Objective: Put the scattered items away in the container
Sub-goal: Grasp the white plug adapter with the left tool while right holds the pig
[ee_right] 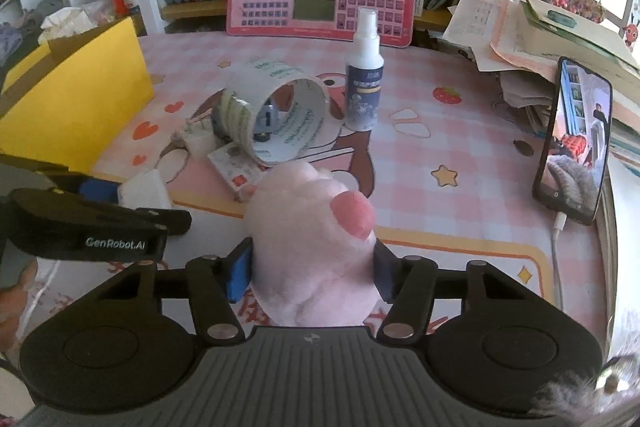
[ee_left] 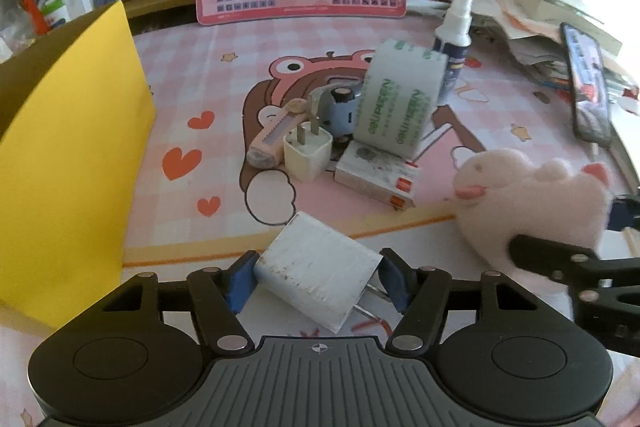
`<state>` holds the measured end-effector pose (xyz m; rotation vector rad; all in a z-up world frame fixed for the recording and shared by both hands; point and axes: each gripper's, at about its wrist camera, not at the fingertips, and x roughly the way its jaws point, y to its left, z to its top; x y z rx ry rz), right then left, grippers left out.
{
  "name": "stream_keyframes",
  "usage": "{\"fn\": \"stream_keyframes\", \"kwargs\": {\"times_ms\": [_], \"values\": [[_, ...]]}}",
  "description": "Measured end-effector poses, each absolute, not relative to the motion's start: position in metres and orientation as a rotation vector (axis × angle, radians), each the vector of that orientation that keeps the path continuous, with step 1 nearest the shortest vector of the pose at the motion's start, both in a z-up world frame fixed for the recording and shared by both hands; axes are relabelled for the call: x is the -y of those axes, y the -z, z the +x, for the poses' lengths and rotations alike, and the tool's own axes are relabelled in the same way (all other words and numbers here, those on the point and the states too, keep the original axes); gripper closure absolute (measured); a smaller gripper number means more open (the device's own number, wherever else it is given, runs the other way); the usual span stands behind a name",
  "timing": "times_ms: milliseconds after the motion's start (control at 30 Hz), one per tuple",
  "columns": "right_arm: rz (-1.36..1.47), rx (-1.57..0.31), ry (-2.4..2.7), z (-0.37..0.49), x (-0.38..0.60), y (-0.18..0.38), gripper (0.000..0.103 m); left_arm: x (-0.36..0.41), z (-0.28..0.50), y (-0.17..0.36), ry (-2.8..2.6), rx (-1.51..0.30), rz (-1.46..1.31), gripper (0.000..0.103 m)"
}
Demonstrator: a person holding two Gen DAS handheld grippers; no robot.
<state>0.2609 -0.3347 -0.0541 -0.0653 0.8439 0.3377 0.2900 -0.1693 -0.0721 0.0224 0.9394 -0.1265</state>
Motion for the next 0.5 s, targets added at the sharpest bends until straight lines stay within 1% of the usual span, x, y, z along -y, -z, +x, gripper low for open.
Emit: {"fn": "stream_keyframes", "kwargs": {"times_ms": [500], "values": [[-0.045,-0.819,-0.336,0.213,0.318,0.039,0.047,0.155,0.23,0.047,0.192,-0.871,0.013,0.038]]}}
